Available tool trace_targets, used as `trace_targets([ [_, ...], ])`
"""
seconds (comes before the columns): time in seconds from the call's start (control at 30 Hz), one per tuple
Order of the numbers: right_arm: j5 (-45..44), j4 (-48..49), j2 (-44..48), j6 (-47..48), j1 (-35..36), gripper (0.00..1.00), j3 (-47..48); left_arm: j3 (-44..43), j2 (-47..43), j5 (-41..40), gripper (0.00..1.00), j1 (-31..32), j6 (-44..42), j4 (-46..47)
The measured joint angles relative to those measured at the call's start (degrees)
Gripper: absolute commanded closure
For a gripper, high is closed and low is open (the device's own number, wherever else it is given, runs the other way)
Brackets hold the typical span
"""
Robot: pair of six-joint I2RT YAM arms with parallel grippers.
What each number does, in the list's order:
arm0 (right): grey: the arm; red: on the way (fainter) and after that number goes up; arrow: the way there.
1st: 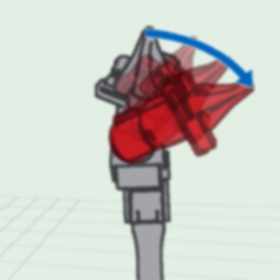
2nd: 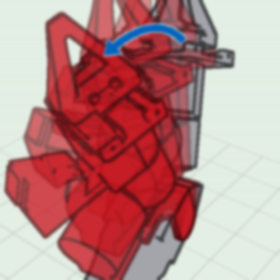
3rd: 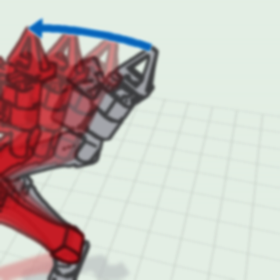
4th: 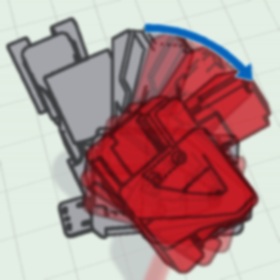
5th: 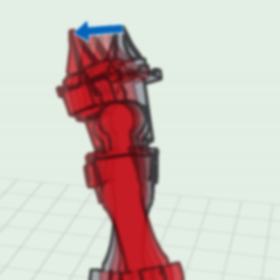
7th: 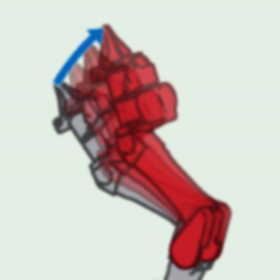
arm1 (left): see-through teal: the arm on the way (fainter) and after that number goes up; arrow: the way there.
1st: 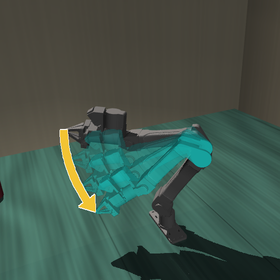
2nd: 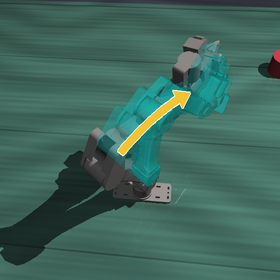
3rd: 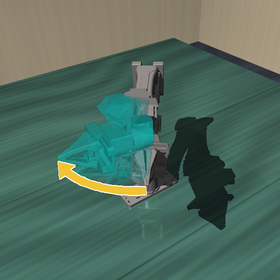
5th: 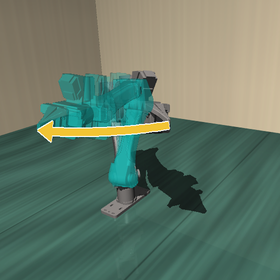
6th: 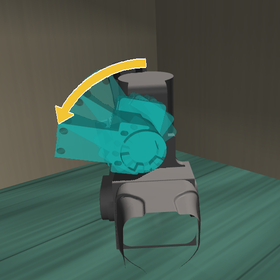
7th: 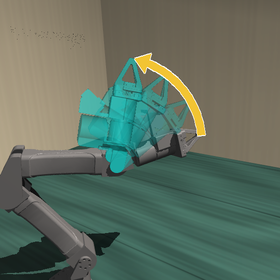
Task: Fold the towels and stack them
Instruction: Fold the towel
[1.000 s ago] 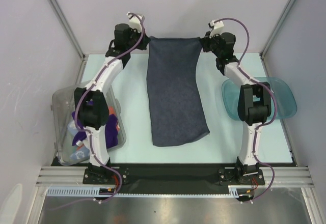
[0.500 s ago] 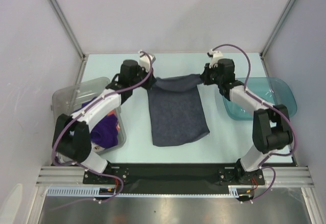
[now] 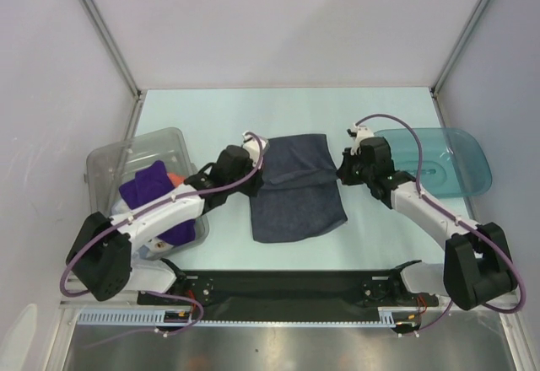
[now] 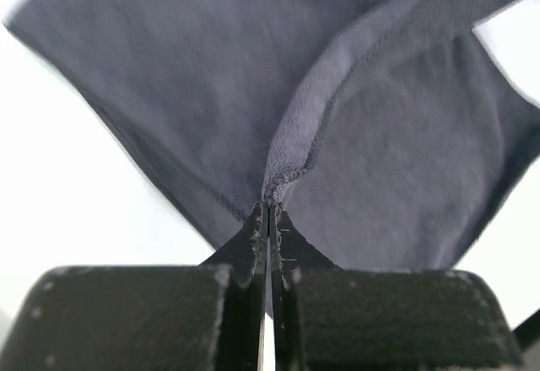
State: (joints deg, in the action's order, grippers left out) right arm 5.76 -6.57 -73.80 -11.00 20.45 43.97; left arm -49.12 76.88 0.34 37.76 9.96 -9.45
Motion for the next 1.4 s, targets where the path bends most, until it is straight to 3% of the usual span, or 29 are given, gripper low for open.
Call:
trace_targets([
  [0.43,-3.6,-5.6,6.4,-7.1,2.7,1.00,-8.3,8.8,-4.5,-7.2,1.00,5.9,9.1,-4.5],
  [0.9,-8.4,-7.9,6.8,-15.0,8.9,1.00,-11.5,13.9,-10.0,-7.1,1.00,9.3,14.3,-4.9],
  [1.4,-13.2,-13.8,10.9,-21.2,10.4,1.00,-13.7,20.6,-14.2,-7.0,1.00,10.5,20.3,-5.1],
])
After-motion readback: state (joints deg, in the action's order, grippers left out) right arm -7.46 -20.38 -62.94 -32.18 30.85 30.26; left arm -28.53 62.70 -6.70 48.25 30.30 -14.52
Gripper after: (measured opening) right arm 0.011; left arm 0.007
